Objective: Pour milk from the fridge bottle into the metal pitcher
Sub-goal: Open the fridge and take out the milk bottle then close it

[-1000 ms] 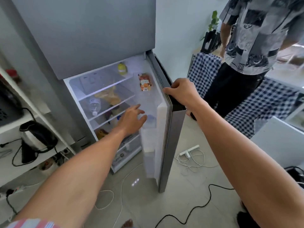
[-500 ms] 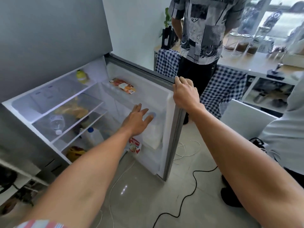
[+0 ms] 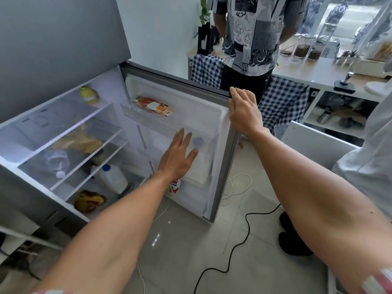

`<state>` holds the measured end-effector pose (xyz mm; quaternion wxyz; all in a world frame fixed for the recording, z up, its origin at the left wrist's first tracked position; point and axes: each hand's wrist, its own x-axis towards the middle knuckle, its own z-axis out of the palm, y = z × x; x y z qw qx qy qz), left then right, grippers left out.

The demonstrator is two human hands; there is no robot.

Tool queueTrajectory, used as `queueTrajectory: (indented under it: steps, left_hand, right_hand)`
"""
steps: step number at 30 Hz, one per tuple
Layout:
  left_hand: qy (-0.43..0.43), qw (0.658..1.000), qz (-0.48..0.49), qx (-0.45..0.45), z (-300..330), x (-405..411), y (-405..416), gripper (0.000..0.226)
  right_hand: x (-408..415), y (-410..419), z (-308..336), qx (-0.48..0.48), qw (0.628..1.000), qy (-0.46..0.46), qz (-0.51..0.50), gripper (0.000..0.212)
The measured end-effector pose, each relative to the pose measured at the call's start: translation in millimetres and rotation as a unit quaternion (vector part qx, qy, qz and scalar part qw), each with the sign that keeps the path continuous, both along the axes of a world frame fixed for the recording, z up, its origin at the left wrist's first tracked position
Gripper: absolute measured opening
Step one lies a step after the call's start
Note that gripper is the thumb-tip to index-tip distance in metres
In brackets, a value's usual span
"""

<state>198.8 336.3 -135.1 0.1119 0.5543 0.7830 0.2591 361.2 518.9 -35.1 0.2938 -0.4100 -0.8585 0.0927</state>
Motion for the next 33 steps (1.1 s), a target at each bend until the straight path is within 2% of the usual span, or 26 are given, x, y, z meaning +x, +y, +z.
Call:
queueTrajectory:
  steps: [4, 8, 12, 16, 19, 23, 27, 30, 33]
  left_hand:
    - [-0.127, 0.985, 0.098, 0.055, -29.0, 16.1, -5.4, 0.067]
    - [-0.228, 0.962, 0.147, 0.022, -48.3, 32.4, 5.3, 0.059]
    - [-0.274, 0.94, 0.198, 0.041, -62.9, 38.6, 22.1, 0.057]
    - [-0.264, 0.923, 0.273, 0.066, -69.8, 45.3, 30.1, 0.049]
    - [-0.348, 0.896, 0.265, 0.071, -75.5, 50.9, 39.2, 0.054]
    - [-0.506, 0.82, 0.258, 0.072, -73.1, 51.3, 54.8, 0.063]
    - [-0.626, 0.719, 0.283, 0.108, -77.9, 47.5, 61.1, 0.06]
    - [-0.673, 0.634, 0.344, 0.167, -84.4, 46.8, 60.7, 0.064]
    - [-0.658, 0.59, 0.415, 0.214, -83.9, 48.2, 56.2, 0.057]
  right_hand:
    - [-2.2, 1.0, -7.2, 0.025, 0.999, 0.027, -0.005, 0.048]
    - [-7.5, -0.4, -13.6, 0.057, 0.997, 0.045, -0.023, 0.049]
    - [-11.5, -1.0, -21.8, 0.087, 0.993, 0.067, -0.04, 0.048]
    - [-13.6, -0.9, -29.9, 0.142, 0.984, 0.098, -0.045, 0.045]
    - [-17.6, -2.1, -34.3, 0.173, 0.976, 0.12, -0.056, 0.043]
    - [-21.1, -3.5, -37.4, 0.196, 0.969, 0.136, -0.065, 0.041]
    - [-21.4, -3.0, -38.2, 0.22, 0.964, 0.137, -0.064, 0.039]
    - [-21.6, -2.9, -39.1, 0.236, 0.96, 0.139, -0.06, 0.037]
    - [-23.2, -1.3, -39.9, 0.238, 0.959, 0.142, -0.063, 0.037]
